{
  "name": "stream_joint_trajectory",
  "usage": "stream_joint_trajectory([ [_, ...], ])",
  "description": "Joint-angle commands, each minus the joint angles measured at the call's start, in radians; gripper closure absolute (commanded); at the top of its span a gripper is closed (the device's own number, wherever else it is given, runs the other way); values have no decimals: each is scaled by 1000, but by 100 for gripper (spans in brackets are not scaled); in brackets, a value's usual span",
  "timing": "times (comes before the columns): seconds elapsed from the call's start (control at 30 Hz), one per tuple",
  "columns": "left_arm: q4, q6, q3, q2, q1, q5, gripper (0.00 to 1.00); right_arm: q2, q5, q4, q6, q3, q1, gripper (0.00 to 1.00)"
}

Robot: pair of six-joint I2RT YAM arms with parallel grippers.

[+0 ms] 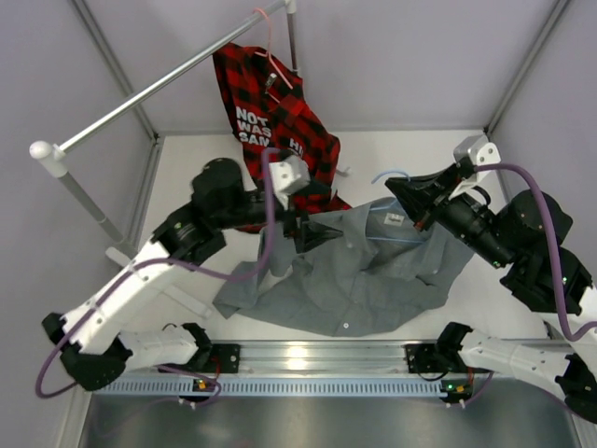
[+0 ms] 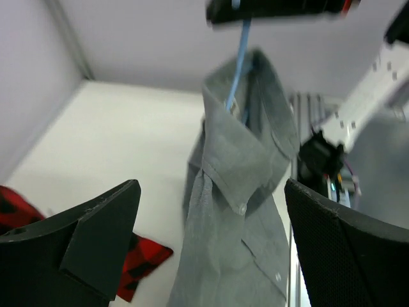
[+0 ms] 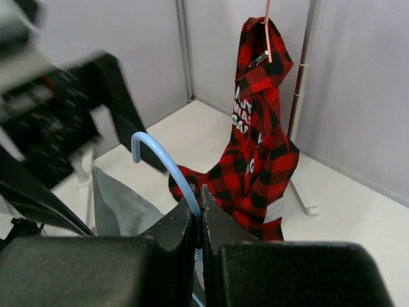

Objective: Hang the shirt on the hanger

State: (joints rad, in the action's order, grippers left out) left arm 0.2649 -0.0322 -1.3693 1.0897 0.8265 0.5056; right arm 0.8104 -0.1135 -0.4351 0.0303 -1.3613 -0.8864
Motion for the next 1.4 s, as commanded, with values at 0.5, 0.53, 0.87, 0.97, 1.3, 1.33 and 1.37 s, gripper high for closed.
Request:
stream_joint_trajectory([
  [0.5,102,-224,-43,185,-1,338,6,4,251,18,-64,25,-6,100],
  [0.53,102,-222,-45,188,-1,338,8,6,261,18,-66,24,-6,100],
  [0.87,100,-206,-59,259,-1,453,51,-10,299,47,-64,39,-6,100],
  [0.97,100,-210,-50,259,-1,439,100,-22,305,71,-58,56,-6,100],
  [1.3,125,-232,-27,193,-64,599,100,-105,278,-19,-99,88,-6,26],
  [1.33,146,-235,-27,187,-70,609,100,-120,231,-54,-112,82,-6,21],
  [1.37,160,-239,-27,176,-75,617,100,-134,198,-91,-121,74,-6,20],
])
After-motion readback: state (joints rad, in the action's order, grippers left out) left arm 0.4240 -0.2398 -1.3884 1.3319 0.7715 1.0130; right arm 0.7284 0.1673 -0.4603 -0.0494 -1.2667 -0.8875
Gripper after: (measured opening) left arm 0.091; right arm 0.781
